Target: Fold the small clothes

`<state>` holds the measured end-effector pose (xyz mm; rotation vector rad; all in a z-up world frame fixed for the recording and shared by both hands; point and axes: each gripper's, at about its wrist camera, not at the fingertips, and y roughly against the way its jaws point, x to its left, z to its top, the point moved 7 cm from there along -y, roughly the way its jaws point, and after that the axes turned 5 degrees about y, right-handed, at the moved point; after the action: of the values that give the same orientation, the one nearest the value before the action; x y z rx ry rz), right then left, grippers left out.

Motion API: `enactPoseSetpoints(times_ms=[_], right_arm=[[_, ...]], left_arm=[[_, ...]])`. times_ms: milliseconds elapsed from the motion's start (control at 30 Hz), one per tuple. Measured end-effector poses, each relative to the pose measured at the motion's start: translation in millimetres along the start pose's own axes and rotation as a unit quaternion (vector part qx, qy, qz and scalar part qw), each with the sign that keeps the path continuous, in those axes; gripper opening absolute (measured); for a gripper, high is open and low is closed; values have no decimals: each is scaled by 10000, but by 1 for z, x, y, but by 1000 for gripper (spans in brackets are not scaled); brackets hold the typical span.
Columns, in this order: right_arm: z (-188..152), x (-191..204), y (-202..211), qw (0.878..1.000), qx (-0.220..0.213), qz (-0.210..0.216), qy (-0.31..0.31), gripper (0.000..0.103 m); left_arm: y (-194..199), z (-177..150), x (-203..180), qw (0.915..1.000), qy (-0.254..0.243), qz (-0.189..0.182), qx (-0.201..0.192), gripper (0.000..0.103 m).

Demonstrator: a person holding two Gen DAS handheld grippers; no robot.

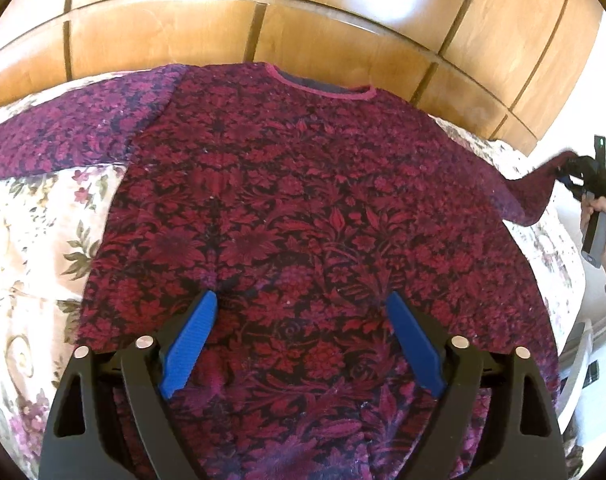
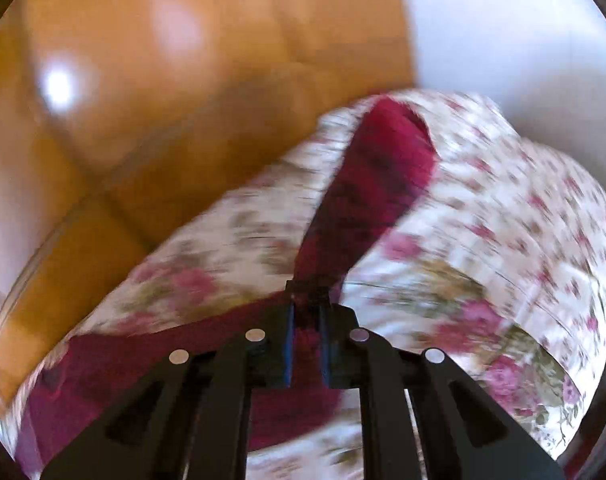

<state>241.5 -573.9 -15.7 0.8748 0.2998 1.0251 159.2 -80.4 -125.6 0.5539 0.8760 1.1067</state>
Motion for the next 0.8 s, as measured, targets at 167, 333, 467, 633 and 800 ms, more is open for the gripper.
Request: enactPoseSetpoints(times_ms=[167,333,467,633,800], right_arm=[[-18,109,3,9931,147,702,927,9],[-70,226,-4,9725,536,1450,1742,9],[-131,304,-14,9494,1056,1906,2263,9],[-186,360,-19,9260,1380,2243,2704,22],[-184,355,0,9237,1224,2602,2532,49]], left_arm=[[13,7,10,9997,60,131,-173,98],[30,23,33,9973,573,61,-458,99],[34,35,48,9932,1007,-281,-512,99],[35,52,52,9936,1000,-309,-423,99],[30,78,57,9905,1262,-373,-405,98]])
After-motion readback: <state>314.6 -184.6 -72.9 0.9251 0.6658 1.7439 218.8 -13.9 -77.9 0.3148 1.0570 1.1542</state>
